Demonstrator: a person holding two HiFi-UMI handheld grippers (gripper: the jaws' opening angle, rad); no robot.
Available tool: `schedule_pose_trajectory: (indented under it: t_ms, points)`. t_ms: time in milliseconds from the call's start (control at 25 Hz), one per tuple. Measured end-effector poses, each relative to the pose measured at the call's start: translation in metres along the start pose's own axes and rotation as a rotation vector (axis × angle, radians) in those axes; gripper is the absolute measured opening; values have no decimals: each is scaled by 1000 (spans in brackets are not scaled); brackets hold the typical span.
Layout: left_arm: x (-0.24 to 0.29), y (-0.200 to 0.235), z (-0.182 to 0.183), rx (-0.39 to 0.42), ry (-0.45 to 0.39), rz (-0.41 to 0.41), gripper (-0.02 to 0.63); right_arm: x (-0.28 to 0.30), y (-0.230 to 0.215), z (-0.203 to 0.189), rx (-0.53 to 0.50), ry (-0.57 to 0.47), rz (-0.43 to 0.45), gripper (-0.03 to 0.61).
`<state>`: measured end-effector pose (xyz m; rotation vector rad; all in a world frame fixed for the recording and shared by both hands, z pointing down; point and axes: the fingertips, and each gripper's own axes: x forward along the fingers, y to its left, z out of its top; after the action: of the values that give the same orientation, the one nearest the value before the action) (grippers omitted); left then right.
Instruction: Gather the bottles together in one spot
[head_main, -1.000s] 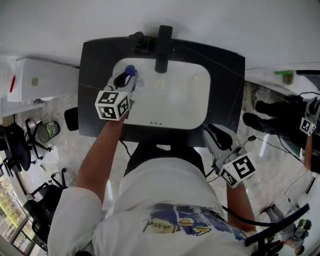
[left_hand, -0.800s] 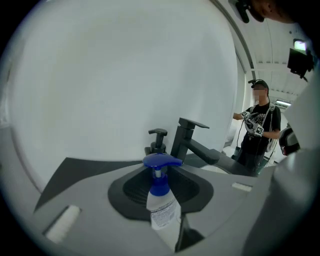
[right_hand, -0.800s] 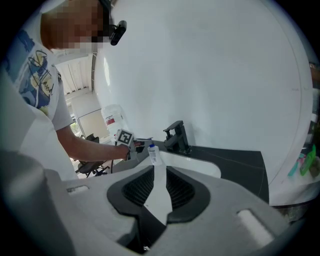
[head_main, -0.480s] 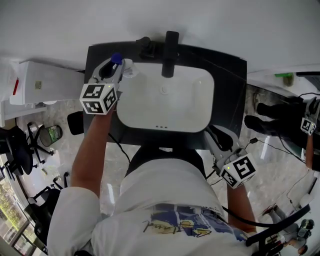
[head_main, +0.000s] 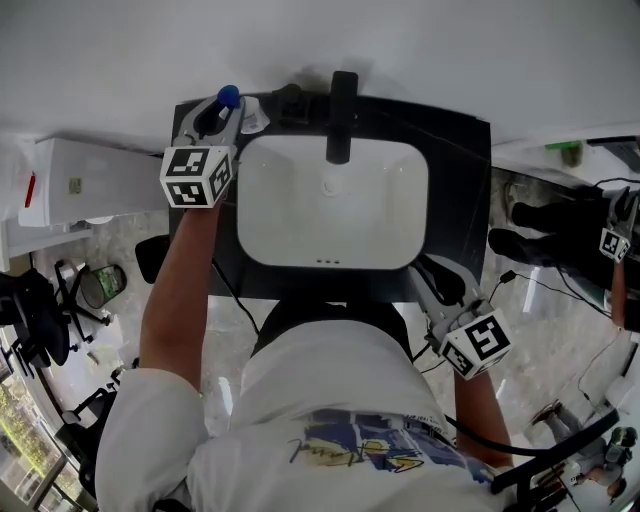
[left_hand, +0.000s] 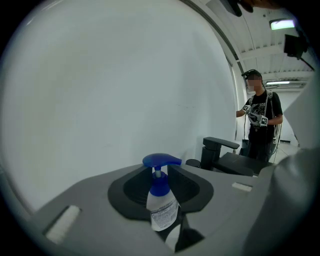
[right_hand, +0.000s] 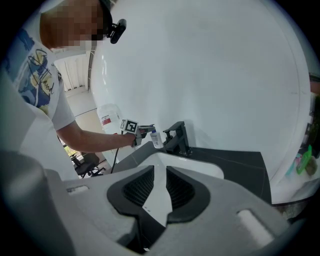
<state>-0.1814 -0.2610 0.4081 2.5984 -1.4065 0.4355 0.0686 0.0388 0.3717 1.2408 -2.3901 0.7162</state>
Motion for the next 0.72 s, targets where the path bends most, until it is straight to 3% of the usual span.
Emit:
schedule_pose_trajectory:
  t_ms: [720]
  points:
    - [26,8,-8,35,-47,-42,103,11,16,0,5,23,-64,77]
